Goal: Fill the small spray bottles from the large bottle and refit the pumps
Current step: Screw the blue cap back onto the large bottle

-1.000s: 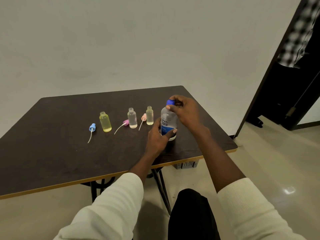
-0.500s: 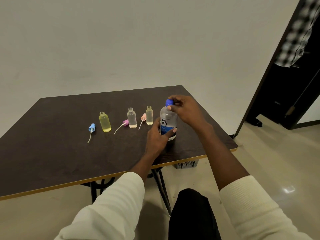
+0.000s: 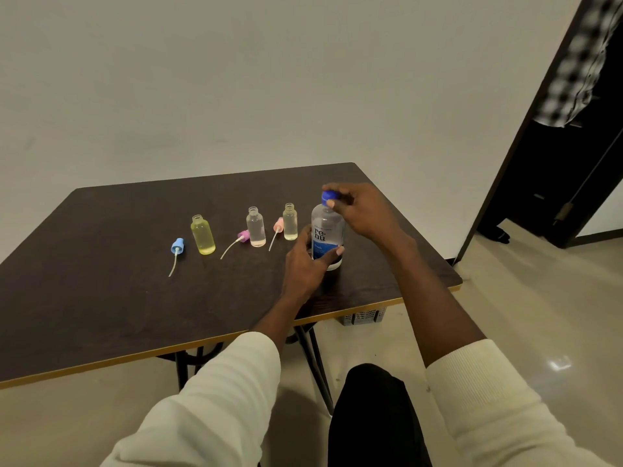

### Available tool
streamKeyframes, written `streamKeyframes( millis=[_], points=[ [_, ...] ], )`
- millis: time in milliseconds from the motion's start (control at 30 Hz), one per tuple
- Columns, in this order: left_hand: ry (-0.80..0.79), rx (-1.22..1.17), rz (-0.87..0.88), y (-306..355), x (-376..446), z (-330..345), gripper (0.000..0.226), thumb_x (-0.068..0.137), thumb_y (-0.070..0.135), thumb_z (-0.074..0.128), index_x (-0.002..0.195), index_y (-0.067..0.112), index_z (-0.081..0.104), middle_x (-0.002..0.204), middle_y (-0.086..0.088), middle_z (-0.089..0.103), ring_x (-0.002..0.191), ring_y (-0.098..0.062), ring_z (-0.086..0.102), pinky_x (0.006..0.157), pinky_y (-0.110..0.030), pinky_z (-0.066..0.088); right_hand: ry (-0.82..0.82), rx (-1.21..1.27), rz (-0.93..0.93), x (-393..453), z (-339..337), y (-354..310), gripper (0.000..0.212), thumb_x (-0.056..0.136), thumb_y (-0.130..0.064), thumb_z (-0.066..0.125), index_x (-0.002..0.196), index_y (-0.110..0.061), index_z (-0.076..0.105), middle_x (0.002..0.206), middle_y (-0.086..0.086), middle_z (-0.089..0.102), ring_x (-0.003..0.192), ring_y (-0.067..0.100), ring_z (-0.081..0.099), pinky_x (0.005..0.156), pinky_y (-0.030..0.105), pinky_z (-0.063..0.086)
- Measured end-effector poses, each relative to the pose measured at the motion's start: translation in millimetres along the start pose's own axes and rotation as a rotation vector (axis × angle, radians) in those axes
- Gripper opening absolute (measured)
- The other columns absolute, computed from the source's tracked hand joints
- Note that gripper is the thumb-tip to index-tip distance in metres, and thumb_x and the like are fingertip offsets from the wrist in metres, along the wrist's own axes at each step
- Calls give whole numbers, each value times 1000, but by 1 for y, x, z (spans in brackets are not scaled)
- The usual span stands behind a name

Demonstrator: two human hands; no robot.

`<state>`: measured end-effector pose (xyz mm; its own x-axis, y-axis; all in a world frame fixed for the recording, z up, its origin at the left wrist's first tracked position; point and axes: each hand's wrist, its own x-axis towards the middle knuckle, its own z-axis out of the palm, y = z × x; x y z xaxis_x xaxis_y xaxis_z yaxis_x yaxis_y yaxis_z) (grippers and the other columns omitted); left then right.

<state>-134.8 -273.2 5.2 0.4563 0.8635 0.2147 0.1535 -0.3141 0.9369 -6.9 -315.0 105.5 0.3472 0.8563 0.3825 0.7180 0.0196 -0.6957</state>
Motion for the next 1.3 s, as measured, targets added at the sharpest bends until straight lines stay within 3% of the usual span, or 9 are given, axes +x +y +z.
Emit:
streamKeyframes(
  millis=[200,400,533,667,733,867,1033,1167,1300],
  points=[
    [1,15,-9,-1,-1,0,79,83,38,77,149,20,37,147,-4,51,133,-22,50,104,-34,44,117,46,71,1,7,0,35,74,-35,81,96,-15,64,88,-4,67,79,9,62,70,22,51],
    [9,0,-20,1,0,0,75,83,36,78,146,20,41,146,-4,53,132,-23,51,106,-39,47,-13,77,43,0,-2,1,44,91,-32,65,133,-22,56,125,-5,61,103,7,60,75,7,40],
    [7,6,-19,2,-1,0,77,84,36,78,148,19,39,147,-5,52,133,-23,51,106,-39,46,59,29,37,1,2,2,29,88,-27,70,114,-14,68,110,2,70,99,12,65,76,10,45],
    [21,1,-18,3,-3,0,76,84,35,78,148,18,39,147,-5,51,133,-23,50,104,-33,44,119,57,78,1,10,3,33,75,-35,81,87,-16,57,87,-3,65,80,10,61,68,20,48],
    [22,-8,-15,3,-3,0,76,84,34,78,147,18,39,147,-4,52,133,-22,50,99,-27,42,107,91,68,-1,10,4,38,74,-38,82,92,-16,55,94,-3,65,85,9,63,70,20,49],
    [18,-9,-16,4,-3,-2,73,83,35,79,145,19,42,144,-2,55,126,-15,53,92,-19,42,20,180,35,0,2,6,44,88,-28,69,130,-25,56,125,-5,59,103,9,63,81,17,49],
    [21,-8,0,5,-2,-2,72,83,34,79,144,18,43,142,-3,56,124,-14,53,79,-6,39,28,59,16,5,5,8,27,88,-23,69,114,-20,67,115,-1,67,102,12,63,83,21,52],
    [16,8,-5,4,-2,-1,76,84,35,78,147,18,40,146,-4,53,131,-20,51,95,-21,41,97,57,67,5,9,5,32,79,-33,78,99,-14,61,97,-5,65,84,5,61,68,14,45],
    [16,-4,-8,3,-1,-1,76,83,35,78,147,18,40,147,-4,52,132,-21,50,98,-26,42,101,77,59,3,8,6,45,76,-39,79,107,-15,56,105,-3,63,89,9,61,71,16,48]
  ],
)
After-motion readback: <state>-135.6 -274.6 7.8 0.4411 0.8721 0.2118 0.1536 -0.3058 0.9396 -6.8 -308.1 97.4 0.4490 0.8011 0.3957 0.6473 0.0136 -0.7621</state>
